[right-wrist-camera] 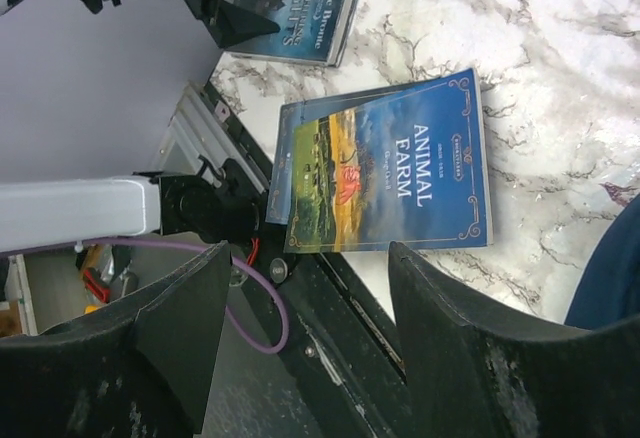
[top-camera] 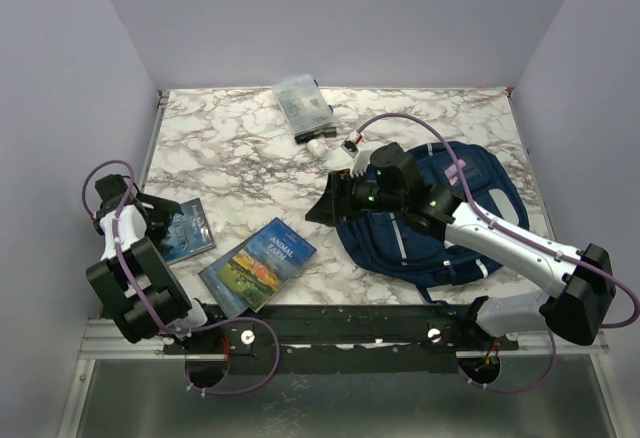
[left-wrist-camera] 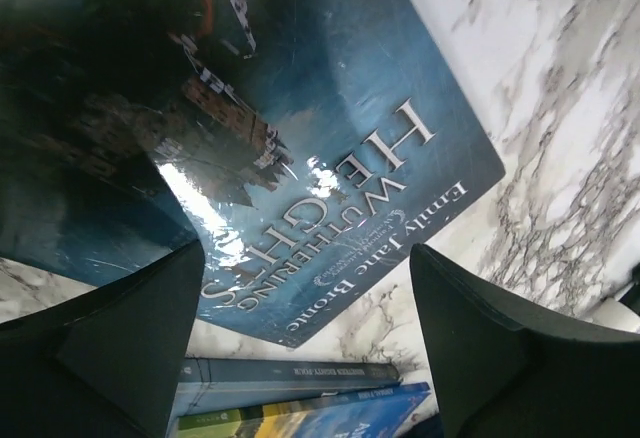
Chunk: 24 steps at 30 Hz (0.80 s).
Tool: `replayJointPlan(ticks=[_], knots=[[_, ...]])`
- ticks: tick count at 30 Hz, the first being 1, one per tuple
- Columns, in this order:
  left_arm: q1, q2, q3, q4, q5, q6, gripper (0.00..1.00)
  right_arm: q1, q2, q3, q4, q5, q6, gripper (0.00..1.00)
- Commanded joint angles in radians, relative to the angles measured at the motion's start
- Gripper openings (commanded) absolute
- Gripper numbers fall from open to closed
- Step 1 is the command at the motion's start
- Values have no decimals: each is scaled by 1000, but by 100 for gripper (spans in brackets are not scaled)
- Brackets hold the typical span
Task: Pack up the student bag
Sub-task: Adjust the book at the center of the board.
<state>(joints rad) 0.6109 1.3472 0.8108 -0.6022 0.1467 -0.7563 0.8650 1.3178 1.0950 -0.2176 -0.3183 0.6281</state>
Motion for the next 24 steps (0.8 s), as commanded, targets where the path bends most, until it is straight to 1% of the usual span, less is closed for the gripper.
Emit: replayJointPlan(ticks=[1, 3, 5, 7, 9, 10, 11, 13, 15, 17, 19, 21, 24], knots=[[-45, 66, -51, 91, 77, -111, 86, 6, -6, 43, 16, 43, -5, 68], [-94, 62, -92, 154, 77, -160, 86, 6, -11, 43, 15, 53, -5, 68], [-169, 60, -109, 208, 72, -204, 86, 7, -6, 44, 14, 51, -3, 68], [-254, 77, -107, 257, 77, -252, 86, 7, 2, 45, 15, 45, -1, 68], [-362, 134, -91, 339, 118, -271, 86, 8, 11, 45, 19, 45, 4, 68], [-407, 170, -15, 239, 66, -263, 88, 8, 12, 45, 22, 44, 6, 68], [-458, 190, 35, 220, 47, -225, 88, 8, 15, 46, 26, 44, 9, 68], [-525, 222, 86, 231, 84, -206, 87, 7, 22, 48, 31, 46, 11, 68], [-567, 213, 97, 248, 103, -203, 87, 10, 34, 50, 37, 49, 13, 68], [-583, 187, 98, 254, 118, -168, 88, 9, 50, 53, 44, 47, 15, 68], [-571, 143, 101, 228, 103, -109, 88, 16, 66, 42, 69, 53, 20, 68], [-527, 97, 107, 182, 86, -43, 89, 26, 92, 34, 92, 55, 32, 68], [-409, 71, 128, 102, 86, 44, 90, 72, 143, 37, 127, 115, 50, 68]])
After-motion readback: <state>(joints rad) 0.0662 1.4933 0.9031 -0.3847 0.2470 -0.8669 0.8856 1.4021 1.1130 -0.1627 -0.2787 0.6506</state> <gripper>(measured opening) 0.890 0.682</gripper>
